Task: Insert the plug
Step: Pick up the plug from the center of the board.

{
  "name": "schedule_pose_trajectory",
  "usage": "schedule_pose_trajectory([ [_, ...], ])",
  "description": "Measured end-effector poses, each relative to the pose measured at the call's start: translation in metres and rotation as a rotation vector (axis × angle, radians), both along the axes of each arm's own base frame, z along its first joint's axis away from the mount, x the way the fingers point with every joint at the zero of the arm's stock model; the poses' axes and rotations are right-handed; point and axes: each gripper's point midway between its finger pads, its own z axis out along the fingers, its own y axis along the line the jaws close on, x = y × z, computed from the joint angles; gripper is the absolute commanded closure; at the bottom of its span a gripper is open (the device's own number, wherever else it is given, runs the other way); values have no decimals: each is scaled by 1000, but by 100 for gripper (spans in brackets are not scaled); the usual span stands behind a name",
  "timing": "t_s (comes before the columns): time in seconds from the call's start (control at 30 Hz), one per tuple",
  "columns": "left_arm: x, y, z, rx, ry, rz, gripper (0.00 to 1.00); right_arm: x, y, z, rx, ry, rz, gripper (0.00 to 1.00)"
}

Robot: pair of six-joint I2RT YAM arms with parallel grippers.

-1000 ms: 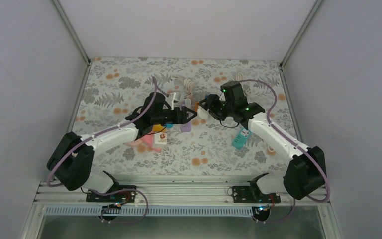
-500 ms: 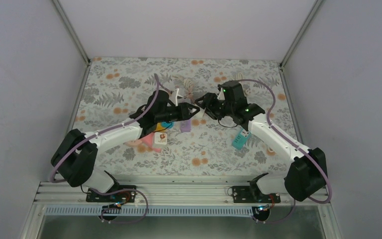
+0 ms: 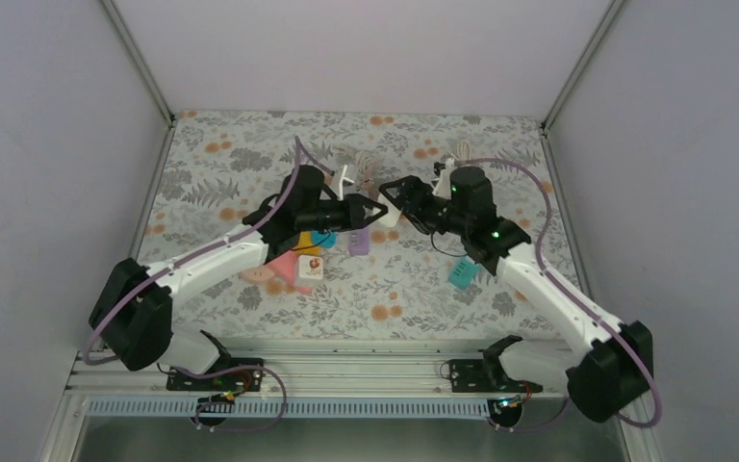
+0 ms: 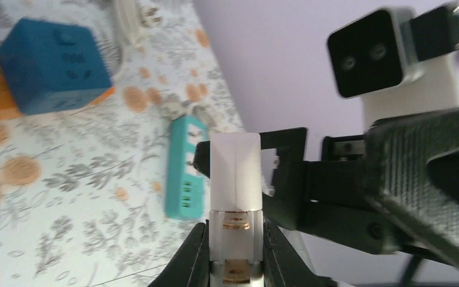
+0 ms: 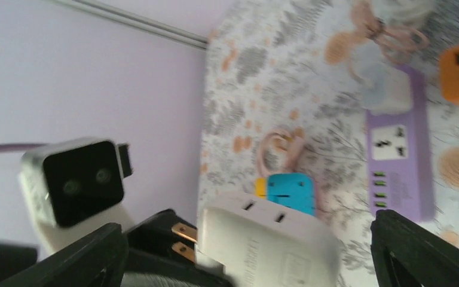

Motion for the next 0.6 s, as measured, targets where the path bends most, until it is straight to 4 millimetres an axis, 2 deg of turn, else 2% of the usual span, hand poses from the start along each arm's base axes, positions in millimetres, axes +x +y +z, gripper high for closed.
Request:
schedule_pose_trajectory([
  [0.07, -5, 2, 20, -52, -8, -34, 98, -7, -2, 18, 44, -82, 13, 18],
  [0.23, -22, 10, 87, -211, -71, -134, 97, -29, -2, 75, 196, -301, 78, 45],
  [0.3, -32, 13, 108, -265, -95, -174, 97, -36, -1, 97, 253, -375, 106, 55],
  [0.4, -47, 15, 135, -341, -121, -238, 97, -45, 1, 121, 315, -449, 147, 68],
  [0.47, -53, 15, 144, -368, -128, -267, 89, -51, 3, 134, 351, -489, 179, 81],
  [0.5, -54, 16, 147, -376, -124, -276, 80, -54, 4, 139, 364, -501, 194, 87],
  [0.57, -57, 16, 150, -386, -122, -290, 65, -58, 6, 146, 385, -520, 219, 93],
  [0.6, -58, 16, 151, -389, -124, -297, 64, -60, 7, 149, 396, -522, 231, 94],
])
